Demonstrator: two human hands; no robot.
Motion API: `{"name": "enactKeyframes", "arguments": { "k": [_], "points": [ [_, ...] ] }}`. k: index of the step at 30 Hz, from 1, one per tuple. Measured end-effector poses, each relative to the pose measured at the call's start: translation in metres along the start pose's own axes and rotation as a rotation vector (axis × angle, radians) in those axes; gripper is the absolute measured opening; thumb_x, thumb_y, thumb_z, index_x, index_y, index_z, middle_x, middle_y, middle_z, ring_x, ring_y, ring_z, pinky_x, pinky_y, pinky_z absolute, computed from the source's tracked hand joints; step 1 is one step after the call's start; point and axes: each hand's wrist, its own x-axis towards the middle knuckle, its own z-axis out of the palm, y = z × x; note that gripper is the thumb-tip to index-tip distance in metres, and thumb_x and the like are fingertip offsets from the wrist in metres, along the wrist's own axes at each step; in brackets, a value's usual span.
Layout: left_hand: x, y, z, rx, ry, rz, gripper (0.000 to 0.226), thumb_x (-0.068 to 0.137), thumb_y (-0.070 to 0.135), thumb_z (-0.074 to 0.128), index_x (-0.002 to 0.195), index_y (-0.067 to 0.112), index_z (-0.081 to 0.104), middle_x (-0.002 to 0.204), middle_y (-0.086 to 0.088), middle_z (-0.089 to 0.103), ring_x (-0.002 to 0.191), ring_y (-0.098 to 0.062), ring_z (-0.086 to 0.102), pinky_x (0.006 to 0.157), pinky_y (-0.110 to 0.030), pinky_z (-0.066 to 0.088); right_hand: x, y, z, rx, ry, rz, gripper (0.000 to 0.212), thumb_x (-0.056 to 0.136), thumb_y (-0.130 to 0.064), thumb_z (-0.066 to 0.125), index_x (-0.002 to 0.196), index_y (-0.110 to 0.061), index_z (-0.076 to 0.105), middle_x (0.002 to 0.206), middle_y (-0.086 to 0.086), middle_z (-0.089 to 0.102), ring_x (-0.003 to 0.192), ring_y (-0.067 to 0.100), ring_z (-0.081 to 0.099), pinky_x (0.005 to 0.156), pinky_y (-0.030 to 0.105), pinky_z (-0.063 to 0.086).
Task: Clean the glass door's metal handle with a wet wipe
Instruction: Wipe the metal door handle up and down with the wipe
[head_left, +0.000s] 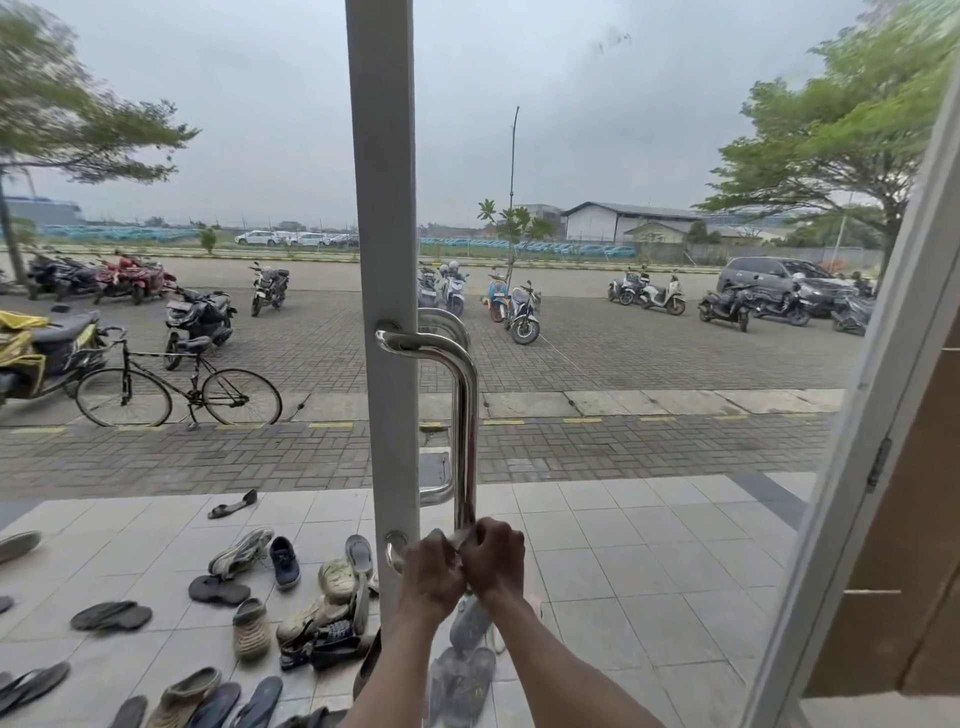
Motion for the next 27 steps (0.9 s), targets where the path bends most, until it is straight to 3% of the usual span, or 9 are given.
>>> {"name": "enactKeyframes", "arguments": {
  "k": [3,8,11,15,17,20,23,25,27],
  "points": [
    [0.007,0.003,0.004,-0.145,0.093,-0.035,0.012,0.075,0.010,0.070,0.085,0.004,0.068,0.085,-0.013,0.074,0.082,-0.027,0.070,0.062,-0.025,0.039,0.005,0.000,-0.001,0.001,0.008,0.001,0.023,0.087,-0.023,0.057,0.084,-0.009,0.075,0.084,0.013,0.075,0.080,0.027,0.072,0.065,0.033,0.051],
    [0.002,-0.001,0.020,-0.276,0.185,-0.130,0.012,0.079,0.010,0.071,0.088,0.004,0.066,0.087,-0.013,0.072,0.089,-0.030,0.068,0.076,-0.039,0.053,0.007,0.002,0.002,0.011,-0.115,0.112,0.026,0.084,-0.032,0.063,0.082,-0.011,0.076,0.087,0.012,0.076,0.087,0.029,0.071,0.074,0.035,0.054],
    [-0.004,0.000,0.026,-0.351,0.233,-0.188,0.015,0.080,0.014,0.071,0.089,0.006,0.063,0.090,-0.014,0.071,0.098,-0.033,0.064,0.071,-0.036,0.050,0.011,0.003,0.000,0.013,-0.179,0.139,0.028,0.080,-0.038,0.069,0.083,-0.012,0.078,0.086,0.010,0.076,0.087,0.026,0.071,0.073,0.031,0.052],
    [-0.004,0.014,0.023,-0.402,0.251,-0.220,0.025,0.083,0.020,0.072,0.098,0.010,0.054,0.095,-0.011,0.074,0.093,-0.030,0.069,0.075,-0.034,0.050,0.018,0.001,-0.014,0.089,-0.255,0.119,0.040,0.068,-0.057,0.078,0.061,-0.018,0.072,0.056,-0.004,0.066,0.053,0.005,0.059,0.052,0.023,0.040],
    [0.000,0.019,0.023,-0.387,0.252,-0.218,0.024,0.085,0.016,0.068,0.101,0.013,0.051,0.094,-0.012,0.075,0.091,-0.032,0.070,0.071,-0.031,0.043,0.021,-0.004,-0.020,0.087,-0.265,0.054,0.045,0.062,-0.066,0.077,0.054,-0.025,0.062,0.048,-0.012,0.058,0.046,-0.006,0.052,0.047,0.017,0.037],
    [0.005,0.018,0.025,-0.284,0.239,-0.203,0.012,0.089,0.016,0.060,0.100,0.020,0.062,0.095,-0.008,0.075,0.093,-0.031,0.069,0.069,-0.031,0.040,0.019,-0.001,-0.024,0.051,-0.198,-0.077,0.043,0.063,-0.070,0.072,0.070,-0.028,0.068,0.067,-0.009,0.069,0.064,0.002,0.063,0.062,0.025,0.050],
    [0.003,0.014,0.028,-0.200,0.204,-0.176,0.014,0.091,0.022,0.060,0.096,0.025,0.072,0.094,-0.007,0.075,0.092,-0.030,0.069,0.071,-0.033,0.050,0.014,0.008,-0.026,0.120,-0.159,-0.137,0.059,0.068,-0.064,0.069,0.112,-0.026,0.072,0.094,-0.006,0.077,0.089,0.005,0.070,0.083,0.031,0.057],
    [0.003,0.009,0.029,-0.175,0.138,-0.161,0.017,0.092,0.030,0.061,0.091,0.019,0.074,0.092,-0.011,0.074,0.090,-0.031,0.069,0.069,-0.034,0.049,0.013,0.007,-0.028,0.201,-0.116,-0.143,0.056,0.074,-0.056,0.073,0.119,-0.022,0.070,0.093,-0.005,0.077,0.087,0.002,0.070,0.082,0.032,0.058],
    [0.002,0.003,0.029,-0.082,0.082,-0.139,0.020,0.093,0.026,0.058,0.088,0.014,0.073,0.092,-0.011,0.074,0.089,-0.030,0.069,0.072,-0.036,0.052,0.015,0.003,-0.028,0.218,-0.051,-0.177,0.050,0.077,-0.053,0.073,0.115,-0.021,0.072,0.088,-0.007,0.077,0.083,0.000,0.071,0.079,0.030,0.059]
  ]
}}
